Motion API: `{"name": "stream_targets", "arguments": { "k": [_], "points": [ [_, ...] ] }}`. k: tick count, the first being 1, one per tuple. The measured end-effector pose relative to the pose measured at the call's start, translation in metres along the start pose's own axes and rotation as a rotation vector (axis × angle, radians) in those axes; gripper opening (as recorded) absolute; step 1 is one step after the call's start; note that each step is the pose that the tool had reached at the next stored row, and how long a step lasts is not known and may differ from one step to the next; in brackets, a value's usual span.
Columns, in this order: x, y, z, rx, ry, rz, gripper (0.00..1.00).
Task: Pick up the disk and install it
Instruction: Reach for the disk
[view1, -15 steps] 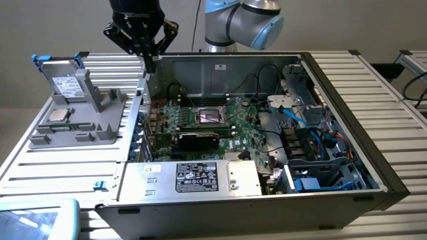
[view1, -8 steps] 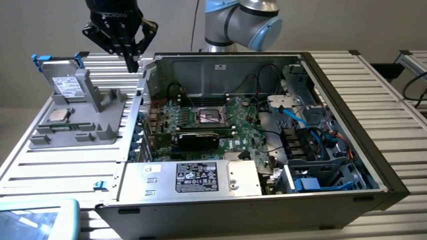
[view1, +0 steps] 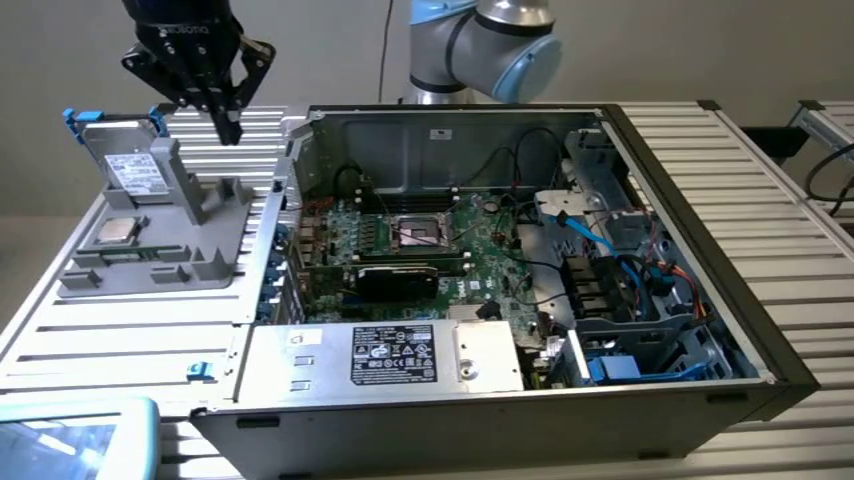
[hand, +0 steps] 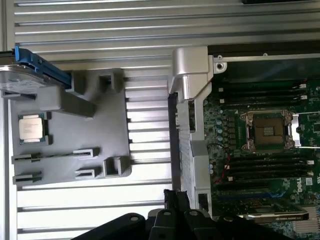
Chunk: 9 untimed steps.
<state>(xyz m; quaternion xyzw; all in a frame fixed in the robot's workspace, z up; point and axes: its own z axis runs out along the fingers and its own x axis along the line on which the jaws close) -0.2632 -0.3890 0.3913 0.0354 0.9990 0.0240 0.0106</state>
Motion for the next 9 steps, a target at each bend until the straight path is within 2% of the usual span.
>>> {"name": "stream_targets", "arguments": {
  "k": [9],
  "points": [
    [0.042,0.0065,0.0018,0.0000,-0.0001,0.000,0.11]
  ]
}}
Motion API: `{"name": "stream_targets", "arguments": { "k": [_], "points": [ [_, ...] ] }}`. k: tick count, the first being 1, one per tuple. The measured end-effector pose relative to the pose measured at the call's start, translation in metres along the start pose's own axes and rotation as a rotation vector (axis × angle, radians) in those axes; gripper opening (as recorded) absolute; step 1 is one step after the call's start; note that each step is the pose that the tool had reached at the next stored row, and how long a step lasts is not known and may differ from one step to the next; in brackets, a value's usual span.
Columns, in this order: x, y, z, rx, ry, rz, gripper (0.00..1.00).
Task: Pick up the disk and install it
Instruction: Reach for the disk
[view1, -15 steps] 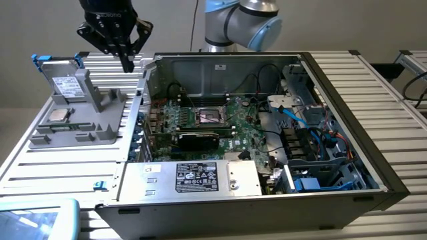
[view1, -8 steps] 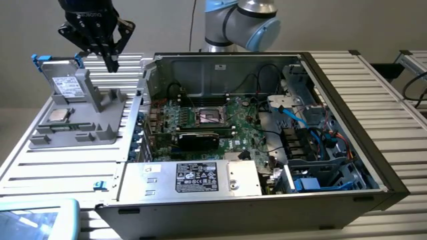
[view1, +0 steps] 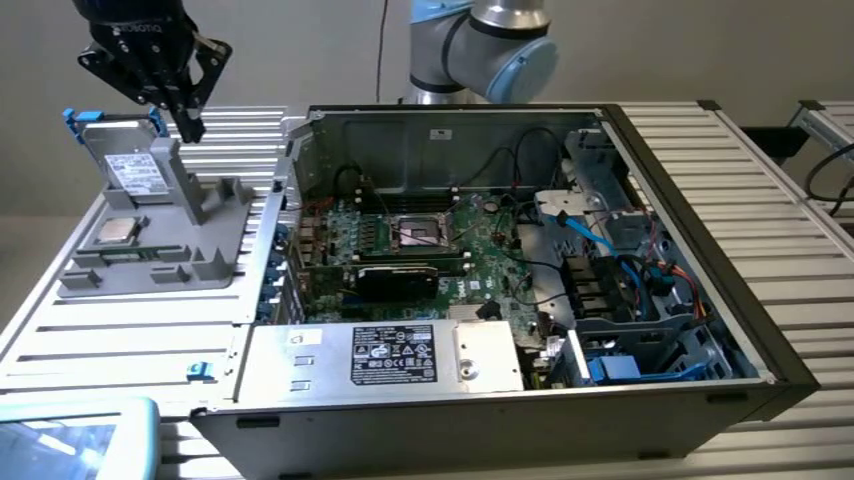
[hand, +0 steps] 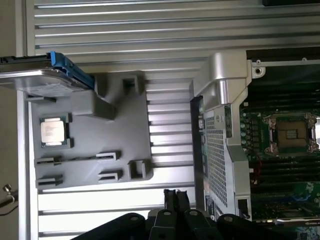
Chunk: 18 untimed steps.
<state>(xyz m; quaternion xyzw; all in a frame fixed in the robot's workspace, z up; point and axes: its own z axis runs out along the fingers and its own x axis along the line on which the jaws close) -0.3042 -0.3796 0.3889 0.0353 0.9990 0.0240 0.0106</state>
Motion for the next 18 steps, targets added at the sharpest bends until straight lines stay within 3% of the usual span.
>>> {"name": "stream_targets", "arguments": {
  "k": [3,7,18],
  "points": [
    [0.013,0.0038,0.0004,0.0000,0.0007,0.000,0.11],
    [0.024,0.0120,0.0005,0.0006,0.0077,0.001,0.11],
    [0.061,0.0346,0.0009,0.0024,0.0115,0.001,0.11]
  ]
}}
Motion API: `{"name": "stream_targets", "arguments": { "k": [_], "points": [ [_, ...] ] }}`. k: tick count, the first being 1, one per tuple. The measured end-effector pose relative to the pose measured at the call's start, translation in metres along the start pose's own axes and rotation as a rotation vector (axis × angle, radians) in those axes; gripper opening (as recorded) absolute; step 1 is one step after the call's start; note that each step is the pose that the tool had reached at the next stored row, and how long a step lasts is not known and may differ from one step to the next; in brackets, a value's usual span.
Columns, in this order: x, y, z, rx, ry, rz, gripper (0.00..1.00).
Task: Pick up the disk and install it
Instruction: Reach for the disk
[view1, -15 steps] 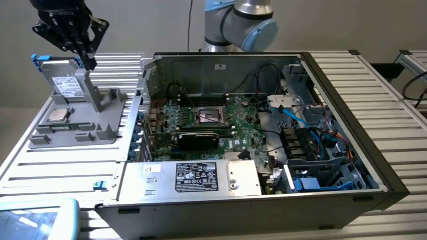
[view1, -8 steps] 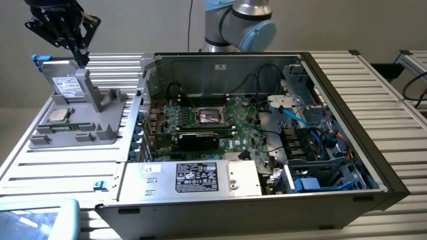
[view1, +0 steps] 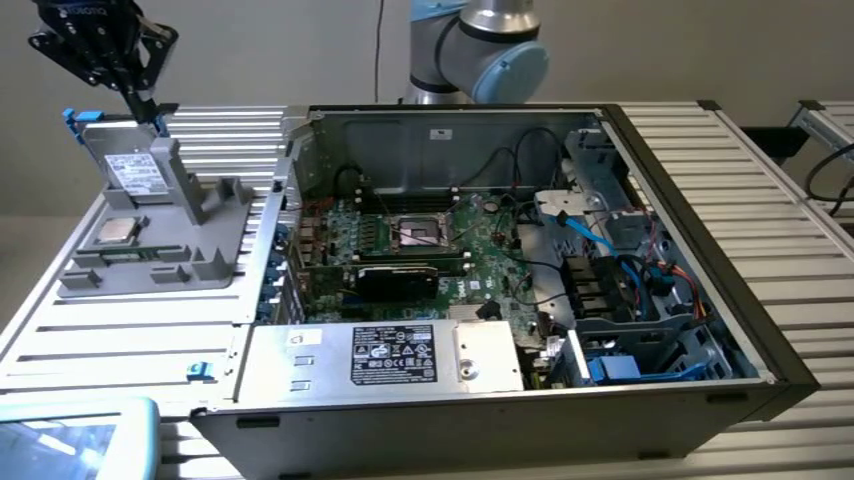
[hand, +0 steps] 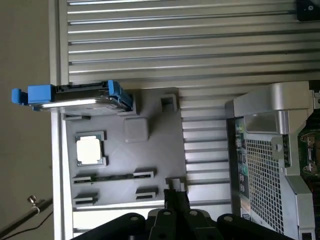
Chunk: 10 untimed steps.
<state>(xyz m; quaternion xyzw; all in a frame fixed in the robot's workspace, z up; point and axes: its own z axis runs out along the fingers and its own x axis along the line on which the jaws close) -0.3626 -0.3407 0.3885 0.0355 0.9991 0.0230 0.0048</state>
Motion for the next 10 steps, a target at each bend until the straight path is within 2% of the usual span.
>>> {"name": "stream_targets", "arguments": {
  "k": [10],
  "points": [
    [0.039,0.0157,0.0004,0.0011,0.0009,0.000,0.11]
  ]
}}
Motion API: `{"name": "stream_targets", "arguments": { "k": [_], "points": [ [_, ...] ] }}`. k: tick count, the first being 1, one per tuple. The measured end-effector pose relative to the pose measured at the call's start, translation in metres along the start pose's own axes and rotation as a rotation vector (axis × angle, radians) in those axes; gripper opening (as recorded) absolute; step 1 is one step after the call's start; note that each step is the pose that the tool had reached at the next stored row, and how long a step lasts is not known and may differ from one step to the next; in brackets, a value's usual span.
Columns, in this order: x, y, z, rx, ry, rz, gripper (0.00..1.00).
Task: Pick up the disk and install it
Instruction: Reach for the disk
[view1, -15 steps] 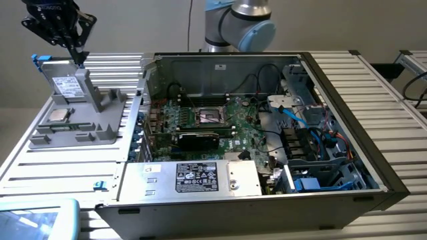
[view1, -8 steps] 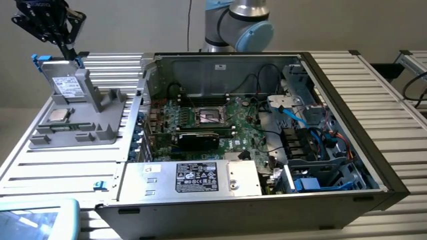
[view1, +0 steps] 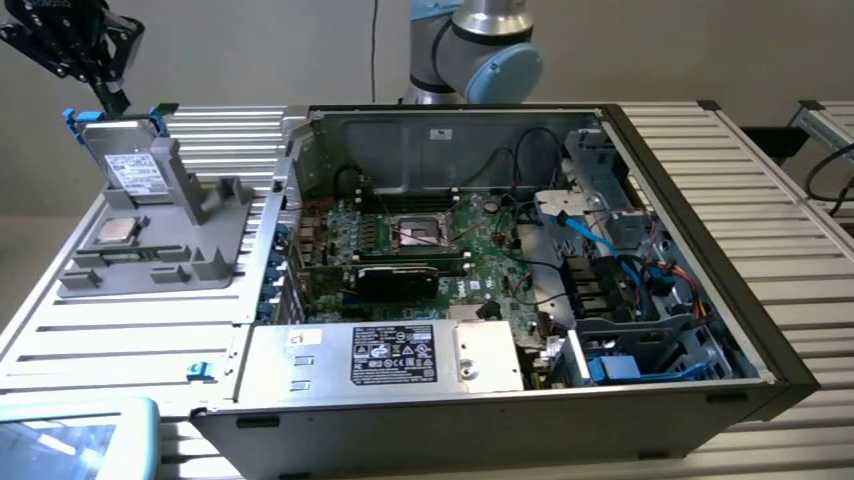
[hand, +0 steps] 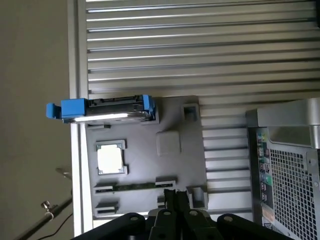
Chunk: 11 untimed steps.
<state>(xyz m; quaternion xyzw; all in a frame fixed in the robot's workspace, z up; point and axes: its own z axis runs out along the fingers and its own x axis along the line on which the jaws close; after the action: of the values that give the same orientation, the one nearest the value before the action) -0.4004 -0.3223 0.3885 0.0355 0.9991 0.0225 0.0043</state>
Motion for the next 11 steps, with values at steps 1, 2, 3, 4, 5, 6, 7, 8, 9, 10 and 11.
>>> {"name": "stream_targets", "arguments": {
  "k": [1,2,3,4,5,6,7,8,9,10,11],
  "points": [
    [0.004,0.0017,0.0001,0.0000,0.0000,0.000,0.11],
    [0.008,0.0034,0.0001,0.0000,0.0000,0.000,0.11],
    [0.012,0.0053,0.0001,0.0001,0.0001,0.000,0.11],
    [0.016,0.0071,0.0002,0.0001,0.0001,0.000,0.11],
    [0.019,0.0090,0.0003,0.0000,0.0001,0.000,0.11],
    [0.023,0.0111,0.0003,0.0001,0.0001,0.000,0.11],
    [0.026,0.0135,0.0004,0.0000,0.0001,0.000,0.11],
    [0.029,0.0158,0.0005,0.0000,0.0000,0.000,0.11],
    [0.031,0.0183,0.0006,0.0001,0.0000,0.000,0.11],
    [0.032,0.0206,0.0007,0.0000,0.0001,-0.001,0.11],
    [0.033,0.0225,0.0008,0.0000,0.0001,-0.003,0.11]
  ]
}}
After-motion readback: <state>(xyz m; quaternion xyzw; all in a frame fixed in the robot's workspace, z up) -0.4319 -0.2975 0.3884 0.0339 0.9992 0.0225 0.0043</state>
